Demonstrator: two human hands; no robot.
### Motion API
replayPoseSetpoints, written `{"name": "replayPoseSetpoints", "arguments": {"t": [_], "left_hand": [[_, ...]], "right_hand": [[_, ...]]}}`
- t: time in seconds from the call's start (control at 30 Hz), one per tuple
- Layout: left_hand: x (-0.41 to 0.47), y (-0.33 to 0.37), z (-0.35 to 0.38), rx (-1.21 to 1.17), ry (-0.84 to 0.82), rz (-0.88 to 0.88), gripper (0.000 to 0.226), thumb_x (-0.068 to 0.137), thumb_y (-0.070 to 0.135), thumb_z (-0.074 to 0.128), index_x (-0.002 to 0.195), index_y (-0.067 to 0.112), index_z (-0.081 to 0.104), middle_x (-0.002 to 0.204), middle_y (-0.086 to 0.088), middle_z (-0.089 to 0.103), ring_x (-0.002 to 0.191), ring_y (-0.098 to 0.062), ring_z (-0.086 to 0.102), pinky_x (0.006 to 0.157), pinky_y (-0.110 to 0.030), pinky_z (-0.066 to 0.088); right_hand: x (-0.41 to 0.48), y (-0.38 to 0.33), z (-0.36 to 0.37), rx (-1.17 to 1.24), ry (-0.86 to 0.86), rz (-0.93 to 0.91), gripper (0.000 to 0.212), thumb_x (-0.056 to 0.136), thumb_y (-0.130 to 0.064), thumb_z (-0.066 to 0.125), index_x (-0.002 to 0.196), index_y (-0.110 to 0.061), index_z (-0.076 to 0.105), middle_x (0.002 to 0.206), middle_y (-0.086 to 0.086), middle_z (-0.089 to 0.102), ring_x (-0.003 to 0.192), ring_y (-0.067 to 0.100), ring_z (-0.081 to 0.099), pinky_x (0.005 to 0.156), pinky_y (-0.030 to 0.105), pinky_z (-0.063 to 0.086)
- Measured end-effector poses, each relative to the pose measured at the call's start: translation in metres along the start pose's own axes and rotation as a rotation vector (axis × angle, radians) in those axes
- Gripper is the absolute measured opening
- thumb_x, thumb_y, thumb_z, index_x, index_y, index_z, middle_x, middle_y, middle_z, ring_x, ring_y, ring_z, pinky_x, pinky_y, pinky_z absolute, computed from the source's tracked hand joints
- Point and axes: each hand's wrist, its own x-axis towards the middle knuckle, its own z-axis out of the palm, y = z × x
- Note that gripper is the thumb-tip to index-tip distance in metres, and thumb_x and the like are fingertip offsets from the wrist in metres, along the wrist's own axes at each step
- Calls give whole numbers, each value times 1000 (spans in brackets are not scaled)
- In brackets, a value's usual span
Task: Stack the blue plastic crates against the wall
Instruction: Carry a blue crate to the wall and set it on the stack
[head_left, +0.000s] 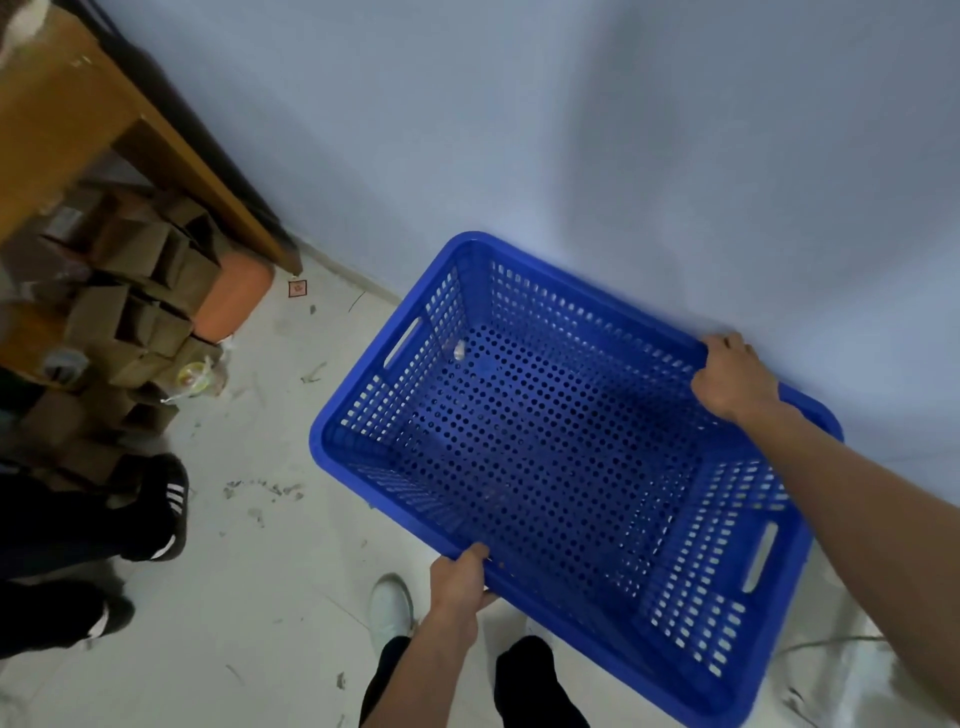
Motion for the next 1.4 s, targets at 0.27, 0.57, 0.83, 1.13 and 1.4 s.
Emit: {"name": "replayPoseSetpoints", "arguments": {"t": [0.27, 0.57, 0.83, 1.13, 1.4], "left_hand": [[-5, 21, -23, 338, -136, -14, 34, 89, 41, 67, 113, 18, 59, 109, -4, 70, 93, -24, 71, 70, -37, 61], [-1, 99, -82, 1127, -79, 328, 38, 97, 43, 46, 110, 10, 60, 104, -6, 64, 104, -30, 65, 93, -41, 54], [5, 140, -101, 1785, -100, 1054, 36, 93, 39, 49, 111, 10, 60, 114, -10, 64, 104, -30, 62, 89, -40, 49], [36, 150, -107, 2210, -230, 1080, 61, 97, 59, 32, 146, 26, 43, 149, -6, 48, 141, -27, 39, 122, -50, 17], [43, 133, -122, 2254, -130, 1255, 64, 99, 57, 32, 153, 23, 31, 149, -11, 48, 137, -32, 43, 118, -47, 28]], "right_hand": [[-41, -2, -7, 27, -71, -47, 63, 96, -21, 50, 151, -11, 23, 155, 13, 28, 138, 35, 31, 103, 50, 39], [-101, -55, 0, 101, -102, -113, 47, 97, -12, 49, 143, -18, 41, 149, 9, 37, 134, 32, 37, 103, 47, 41], [-185, -89, 47, 171, -205, -7, 39, 99, -29, 52, 136, -19, 48, 139, 8, 48, 119, 31, 50, 98, 46, 45], [-278, -64, 126, 290, -232, 167, 35, 94, -34, 57, 126, -20, 57, 128, 5, 62, 114, 26, 58, 95, 40, 49], [-324, -44, 167, 321, -60, 129, 37, 93, -50, 47, 115, -24, 60, 112, -3, 65, 100, 20, 60, 85, 40, 52]]}}
